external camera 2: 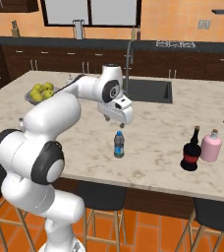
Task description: Move the plastic bottles in the middle to the plastics group, and the glass bottles in the middle to the glass group.
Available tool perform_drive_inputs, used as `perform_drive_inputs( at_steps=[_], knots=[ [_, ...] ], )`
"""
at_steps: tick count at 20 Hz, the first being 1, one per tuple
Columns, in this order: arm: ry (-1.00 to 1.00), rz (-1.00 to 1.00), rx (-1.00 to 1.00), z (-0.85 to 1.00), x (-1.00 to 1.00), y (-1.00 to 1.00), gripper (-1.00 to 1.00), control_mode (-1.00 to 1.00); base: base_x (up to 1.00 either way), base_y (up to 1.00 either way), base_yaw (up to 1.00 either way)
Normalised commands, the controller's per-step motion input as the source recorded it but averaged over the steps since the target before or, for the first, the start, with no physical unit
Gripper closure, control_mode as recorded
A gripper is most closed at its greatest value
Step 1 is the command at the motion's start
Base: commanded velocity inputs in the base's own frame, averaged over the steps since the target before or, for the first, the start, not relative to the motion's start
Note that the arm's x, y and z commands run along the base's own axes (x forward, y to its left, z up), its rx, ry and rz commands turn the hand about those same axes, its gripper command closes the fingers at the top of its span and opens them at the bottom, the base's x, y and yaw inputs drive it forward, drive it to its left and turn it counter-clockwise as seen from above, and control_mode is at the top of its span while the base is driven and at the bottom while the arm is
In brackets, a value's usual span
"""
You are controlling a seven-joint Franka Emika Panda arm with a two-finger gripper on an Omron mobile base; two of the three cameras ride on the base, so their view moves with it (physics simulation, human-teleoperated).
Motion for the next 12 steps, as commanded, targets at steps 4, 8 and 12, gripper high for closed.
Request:
perform_drive_inputs(
  at_steps=[4, 8, 12],
  knots=[
    [0.0, 0.05, 0.0, -0.35, 0.0, 0.0, -1.0, -1.0, 0.0, 0.0, 0.0],
    [0.0, 0.11, 0.0, -0.17, 0.08, 0.0, -1.0, -1.0, 0.0, 0.0, 0.0],
    [0.0, 0.17, 0.0, -0.06, 0.1, 0.0, -1.0, -1.0, 0.0, 0.0, 0.0]
  ],
)
